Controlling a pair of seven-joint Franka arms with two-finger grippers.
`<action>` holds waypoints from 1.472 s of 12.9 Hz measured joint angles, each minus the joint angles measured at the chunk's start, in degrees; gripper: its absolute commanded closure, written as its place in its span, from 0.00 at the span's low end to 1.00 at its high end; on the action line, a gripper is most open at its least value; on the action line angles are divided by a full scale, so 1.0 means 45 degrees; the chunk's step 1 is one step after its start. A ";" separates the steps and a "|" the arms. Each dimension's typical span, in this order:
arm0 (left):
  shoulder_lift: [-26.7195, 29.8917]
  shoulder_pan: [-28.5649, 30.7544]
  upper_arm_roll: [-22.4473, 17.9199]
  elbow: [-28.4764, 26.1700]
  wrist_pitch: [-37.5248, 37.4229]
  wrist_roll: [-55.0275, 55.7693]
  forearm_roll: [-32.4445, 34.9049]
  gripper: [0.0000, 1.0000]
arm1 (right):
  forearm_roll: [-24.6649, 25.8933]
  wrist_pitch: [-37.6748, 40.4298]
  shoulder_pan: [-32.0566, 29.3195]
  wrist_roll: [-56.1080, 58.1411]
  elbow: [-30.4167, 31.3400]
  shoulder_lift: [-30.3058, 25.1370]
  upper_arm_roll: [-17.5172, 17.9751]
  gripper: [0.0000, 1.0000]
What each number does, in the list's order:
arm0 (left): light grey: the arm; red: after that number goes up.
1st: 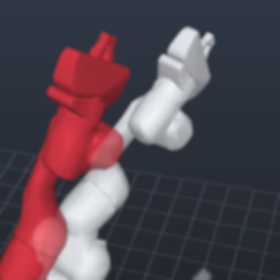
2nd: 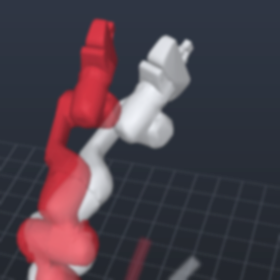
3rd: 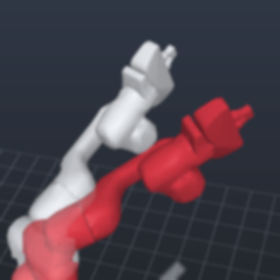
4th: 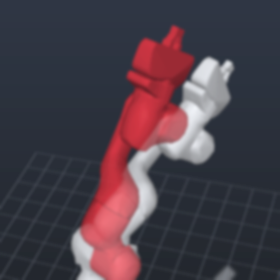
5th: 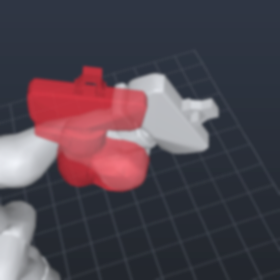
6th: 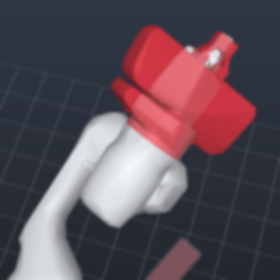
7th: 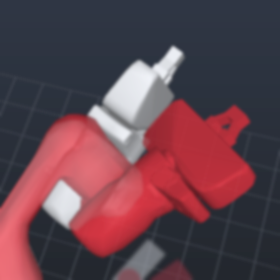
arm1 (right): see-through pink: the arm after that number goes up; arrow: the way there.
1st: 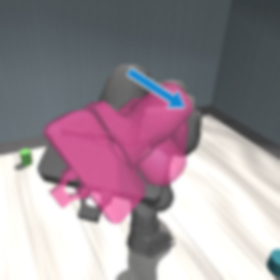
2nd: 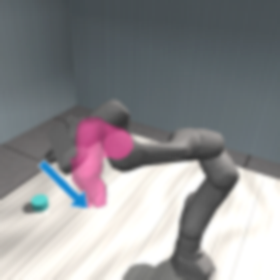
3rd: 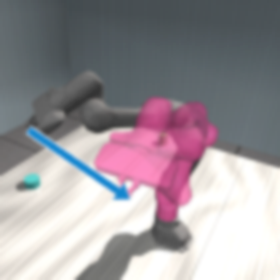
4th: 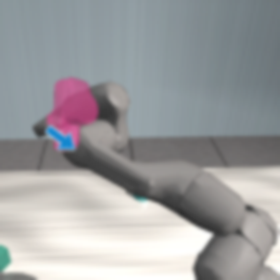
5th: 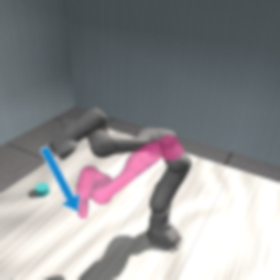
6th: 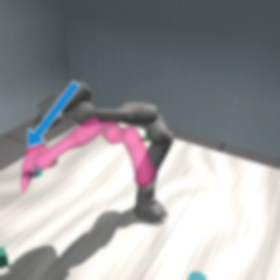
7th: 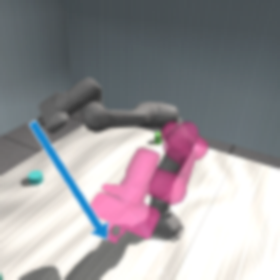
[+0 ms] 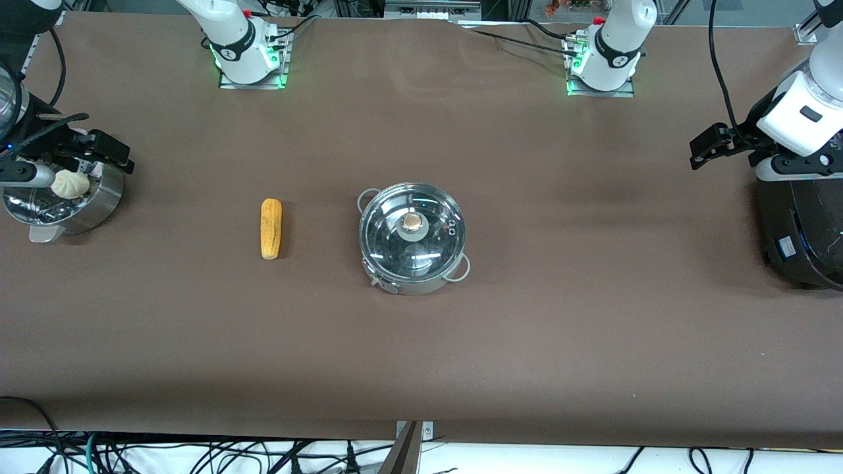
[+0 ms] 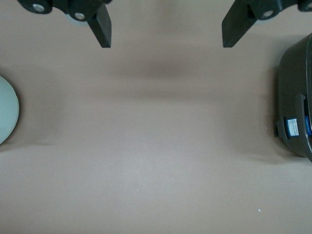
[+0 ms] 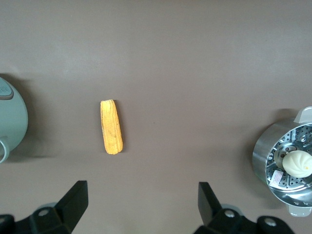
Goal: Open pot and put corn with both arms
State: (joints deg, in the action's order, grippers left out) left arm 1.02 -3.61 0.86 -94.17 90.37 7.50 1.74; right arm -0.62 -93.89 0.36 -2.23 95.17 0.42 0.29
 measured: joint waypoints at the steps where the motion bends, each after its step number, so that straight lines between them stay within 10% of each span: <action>1: 0.0000 0.0000 0.0000 0.0000 0.0000 0.0000 0.0000 0.00 | 0.0000 0.0000 0.0000 0.0000 0.0000 0.0000 0.0000 0.00; 19: -0.0501 -0.0161 0.0329 0.0034 0.0053 -0.0004 -0.0617 0.00 | 0.0002 0.0007 0.0834 -0.0026 0.0038 0.0258 0.0601 0.00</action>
State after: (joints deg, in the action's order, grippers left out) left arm -1.24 -4.33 2.34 -94.02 90.61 7.49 -1.04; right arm -0.61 -93.86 4.11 -2.35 95.35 1.58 3.00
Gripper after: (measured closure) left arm 0.000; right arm 0.000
